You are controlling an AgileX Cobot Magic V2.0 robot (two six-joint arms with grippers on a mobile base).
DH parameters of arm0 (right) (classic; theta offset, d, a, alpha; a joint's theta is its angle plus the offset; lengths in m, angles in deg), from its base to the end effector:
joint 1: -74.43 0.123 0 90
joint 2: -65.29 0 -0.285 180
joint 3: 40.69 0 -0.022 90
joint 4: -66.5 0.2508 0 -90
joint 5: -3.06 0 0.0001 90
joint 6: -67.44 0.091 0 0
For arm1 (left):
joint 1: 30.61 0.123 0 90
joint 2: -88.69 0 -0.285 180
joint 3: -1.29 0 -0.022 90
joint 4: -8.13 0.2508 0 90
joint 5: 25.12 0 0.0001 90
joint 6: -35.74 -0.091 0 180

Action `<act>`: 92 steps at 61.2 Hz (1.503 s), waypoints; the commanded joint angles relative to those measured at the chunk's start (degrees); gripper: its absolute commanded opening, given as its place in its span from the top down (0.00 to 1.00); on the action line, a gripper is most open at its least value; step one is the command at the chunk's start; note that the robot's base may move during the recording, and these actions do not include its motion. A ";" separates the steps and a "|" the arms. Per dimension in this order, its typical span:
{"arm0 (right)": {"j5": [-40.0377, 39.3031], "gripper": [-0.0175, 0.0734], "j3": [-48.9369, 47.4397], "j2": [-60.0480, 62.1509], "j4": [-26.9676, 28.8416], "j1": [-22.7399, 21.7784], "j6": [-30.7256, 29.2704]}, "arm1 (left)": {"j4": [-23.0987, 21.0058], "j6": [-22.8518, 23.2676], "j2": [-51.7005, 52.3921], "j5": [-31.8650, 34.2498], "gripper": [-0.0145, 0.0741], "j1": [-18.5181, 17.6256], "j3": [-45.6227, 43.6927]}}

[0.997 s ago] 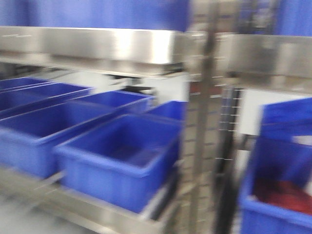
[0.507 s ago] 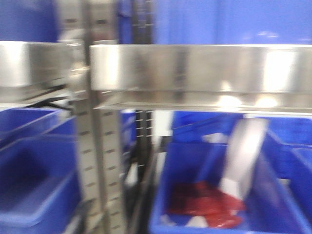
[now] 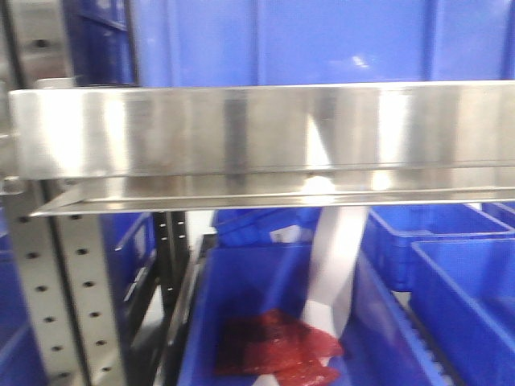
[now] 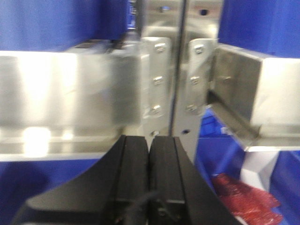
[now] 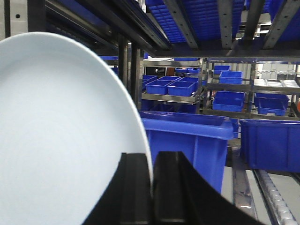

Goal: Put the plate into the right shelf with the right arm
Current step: 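Carry the plate in the right gripper up to the blue bin shelf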

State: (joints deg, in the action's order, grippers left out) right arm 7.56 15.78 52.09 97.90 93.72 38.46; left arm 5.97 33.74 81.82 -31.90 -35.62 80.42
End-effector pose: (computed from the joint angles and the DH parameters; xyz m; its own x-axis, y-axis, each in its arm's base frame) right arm 0.0339 0.0159 0.3216 0.2526 0.1317 -0.9586 -0.3777 0.9255 0.0276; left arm 0.0563 -0.0053 0.1920 -0.0485 0.0017 -0.9988 0.0916 0.9958 -0.0027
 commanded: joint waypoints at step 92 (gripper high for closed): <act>-1.28 0.75 -35.36 -36.63 0.60 -0.18 0.17 | -0.23 0.19 0.29 4.90 0.89 -0.30 0.46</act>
State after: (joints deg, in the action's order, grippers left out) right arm 10.16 -11.76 23.32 98.07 93.72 38.46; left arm 5.97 33.74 81.82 -31.90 -35.62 80.42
